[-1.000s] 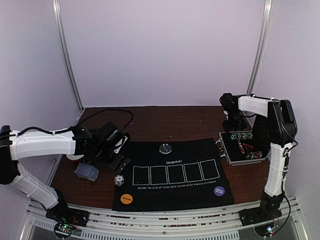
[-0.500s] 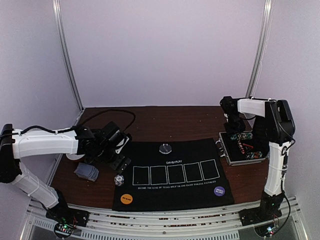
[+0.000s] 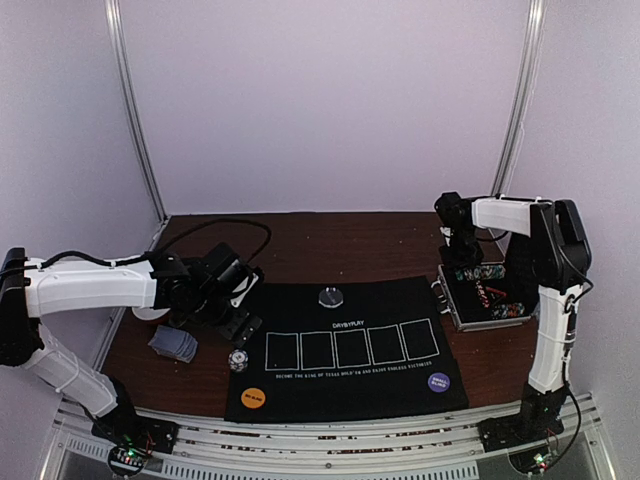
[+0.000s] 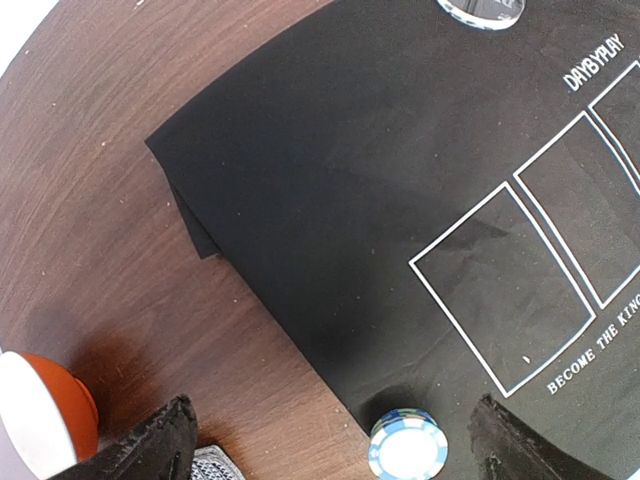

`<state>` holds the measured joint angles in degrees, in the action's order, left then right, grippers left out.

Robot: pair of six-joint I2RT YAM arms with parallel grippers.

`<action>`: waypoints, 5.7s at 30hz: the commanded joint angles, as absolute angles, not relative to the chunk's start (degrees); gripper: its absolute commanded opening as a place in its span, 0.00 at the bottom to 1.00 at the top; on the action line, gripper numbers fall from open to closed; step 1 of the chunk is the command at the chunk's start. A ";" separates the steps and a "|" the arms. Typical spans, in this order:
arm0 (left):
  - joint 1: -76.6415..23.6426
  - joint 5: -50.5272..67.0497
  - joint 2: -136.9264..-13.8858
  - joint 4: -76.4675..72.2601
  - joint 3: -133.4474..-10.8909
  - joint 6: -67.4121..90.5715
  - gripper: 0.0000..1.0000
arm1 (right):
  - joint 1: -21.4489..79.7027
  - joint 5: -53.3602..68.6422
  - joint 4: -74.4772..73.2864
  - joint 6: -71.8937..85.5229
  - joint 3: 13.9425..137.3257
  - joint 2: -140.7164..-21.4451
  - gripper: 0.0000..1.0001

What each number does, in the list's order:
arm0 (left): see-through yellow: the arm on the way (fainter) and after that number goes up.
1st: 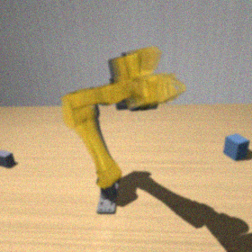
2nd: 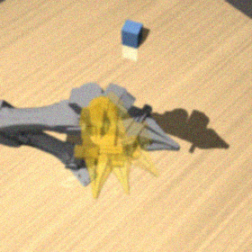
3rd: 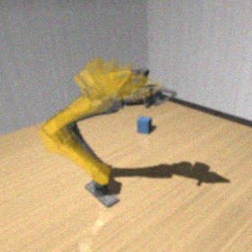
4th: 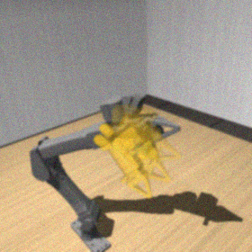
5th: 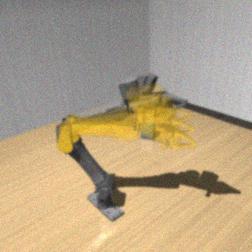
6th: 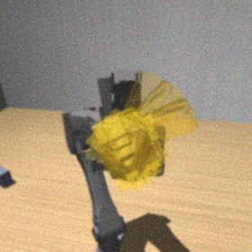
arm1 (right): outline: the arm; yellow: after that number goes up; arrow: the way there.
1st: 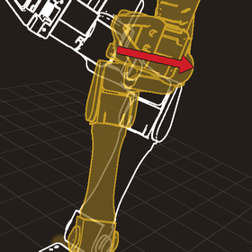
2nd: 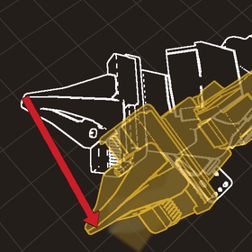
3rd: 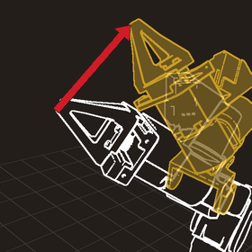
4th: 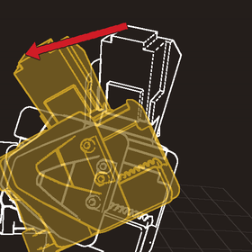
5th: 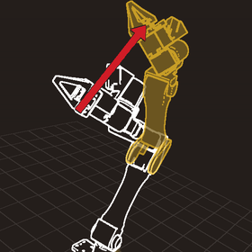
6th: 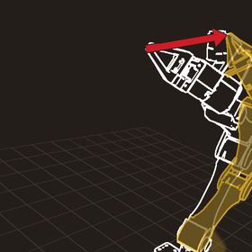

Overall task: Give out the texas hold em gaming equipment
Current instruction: Pick up the pile of poker chips from the chip case, then pass from the right arm to the left

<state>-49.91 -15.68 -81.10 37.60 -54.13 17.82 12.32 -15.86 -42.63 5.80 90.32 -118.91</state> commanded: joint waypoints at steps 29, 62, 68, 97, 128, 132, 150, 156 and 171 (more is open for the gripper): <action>-49.57 -12.13 -81.65 36.30 -54.48 16.33 0.98 | 11.51 -22.71 -46.24 5.27 90.12 -119.67 0.73; -49.58 -9.35 -83.19 36.30 -53.87 16.00 0.98 | 12.15 -19.87 -46.78 2.65 91.05 -121.20 0.49; -49.57 -9.40 -83.01 36.30 -53.63 15.95 0.98 | 9.94 -14.92 -45.32 3.03 90.37 -121.62 0.41; -49.57 -9.60 -74.43 32.22 -53.70 13.99 0.98 | 7.38 -7.28 -50.24 4.81 95.39 -112.92 0.00; -71.93 2.24 -86.15 -2.30 -58.20 -19.15 0.98 | 46.19 48.47 -30.64 28.67 59.76 -87.30 0.00; -74.35 0.75 -91.11 -3.25 -59.68 -19.37 0.98 | 47.79 49.85 -24.94 32.19 56.87 -87.17 0.00; -74.28 -5.48 -99.89 -6.79 -60.70 -23.00 0.61 | 48.07 52.11 -24.84 31.10 59.32 -88.81 0.00; -73.92 -6.06 -100.80 -6.29 -61.27 -21.70 0.41 | 47.97 52.60 -24.69 30.86 59.74 -89.55 0.00; -73.83 -3.95 -100.92 -7.50 -62.94 -16.88 0.54 | 47.95 52.06 -22.17 32.45 59.88 -90.59 0.00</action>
<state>-74.08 -4.82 -100.42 -2.55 -60.07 -19.03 47.72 50.26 -24.38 31.70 57.91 -89.95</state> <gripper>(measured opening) 0.522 0.344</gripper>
